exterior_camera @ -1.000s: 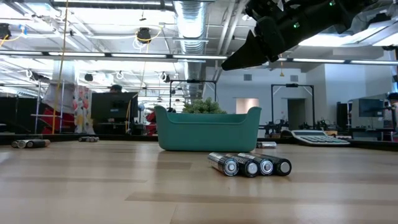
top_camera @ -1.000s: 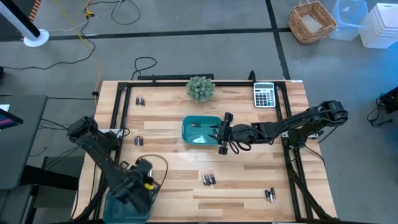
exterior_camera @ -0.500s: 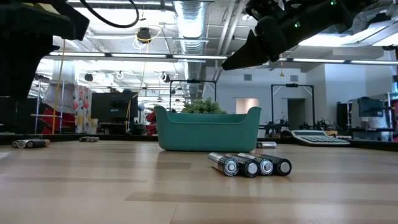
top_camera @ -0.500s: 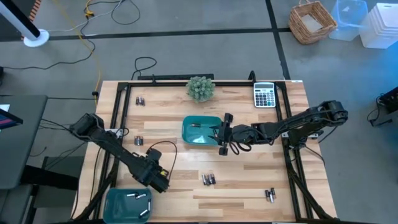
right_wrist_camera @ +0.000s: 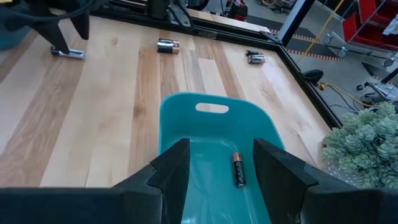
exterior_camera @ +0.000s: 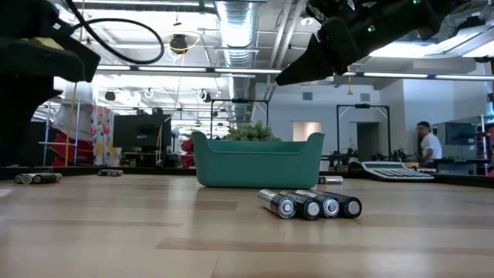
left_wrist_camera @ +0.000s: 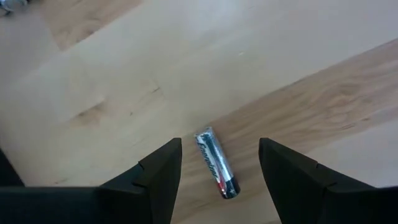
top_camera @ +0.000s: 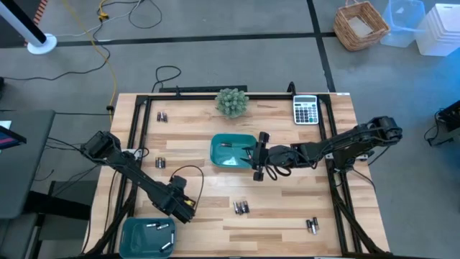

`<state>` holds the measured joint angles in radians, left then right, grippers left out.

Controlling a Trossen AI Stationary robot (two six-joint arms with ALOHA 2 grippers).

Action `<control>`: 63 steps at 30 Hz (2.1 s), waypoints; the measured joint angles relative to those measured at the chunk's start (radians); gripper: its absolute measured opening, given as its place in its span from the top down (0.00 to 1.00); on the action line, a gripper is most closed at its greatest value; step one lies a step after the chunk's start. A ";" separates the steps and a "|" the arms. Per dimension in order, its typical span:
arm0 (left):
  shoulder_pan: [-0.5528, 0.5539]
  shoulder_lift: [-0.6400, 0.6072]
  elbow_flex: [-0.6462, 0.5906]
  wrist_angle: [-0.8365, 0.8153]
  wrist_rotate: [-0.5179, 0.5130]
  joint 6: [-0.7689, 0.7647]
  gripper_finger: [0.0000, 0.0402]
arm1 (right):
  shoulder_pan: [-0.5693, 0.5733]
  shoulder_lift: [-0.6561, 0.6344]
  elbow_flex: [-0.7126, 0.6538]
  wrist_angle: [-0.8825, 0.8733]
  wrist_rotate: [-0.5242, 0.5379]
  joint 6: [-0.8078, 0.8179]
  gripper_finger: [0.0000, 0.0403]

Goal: Sort batteries
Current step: Put the silver battery into the blue bin

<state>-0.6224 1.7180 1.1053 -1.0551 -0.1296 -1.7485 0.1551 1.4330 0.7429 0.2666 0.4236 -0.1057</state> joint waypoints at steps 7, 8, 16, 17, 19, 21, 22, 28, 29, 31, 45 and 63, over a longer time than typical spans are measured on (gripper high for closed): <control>-0.024 0.001 -0.102 0.136 0.055 -0.040 0.48 | 0.000 0.000 0.000 0.004 0.000 0.000 0.52; -0.024 0.001 -0.112 0.153 0.056 -0.046 0.48 | 0.000 0.000 0.000 0.004 0.000 0.000 0.52; -0.025 -0.002 -0.140 0.203 0.054 -0.020 0.51 | 0.000 0.000 0.000 0.004 0.000 0.000 0.52; -0.025 -0.002 -0.140 0.205 0.053 -0.010 0.52 | 0.000 0.000 0.000 0.004 0.000 0.000 0.52; -0.024 -0.002 -0.140 0.207 0.047 0.001 0.57 | 0.000 0.000 0.000 0.004 0.000 0.000 0.52; -0.025 -0.002 -0.140 0.210 0.039 0.002 0.64 | 0.000 0.000 0.000 0.004 0.000 0.000 0.52; -0.025 -0.002 -0.140 0.210 0.037 0.008 0.67 | 0.000 0.000 0.000 0.004 0.000 0.000 0.52; -0.025 -0.001 -0.140 0.211 0.025 0.051 0.87 | 0.000 0.000 0.000 0.004 0.000 0.000 0.52; -0.025 -0.001 -0.140 0.210 0.024 0.061 0.90 | 0.000 0.000 0.000 0.004 0.000 0.001 0.52; -0.025 -0.001 -0.140 0.207 0.022 0.076 0.91 | 0.000 0.000 0.000 0.004 0.000 0.001 0.52; -0.023 -0.019 -0.091 0.141 -0.017 0.194 0.91 | 0.000 0.000 0.000 0.004 0.000 0.001 0.52; -0.083 -0.049 0.222 -0.059 -0.068 0.529 0.91 | 0.000 0.000 0.000 0.003 0.000 0.003 0.52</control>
<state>-0.7058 1.6688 1.3275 -1.1136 -0.1977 -1.2200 0.1547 1.4334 0.7429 0.2699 0.4239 -0.1024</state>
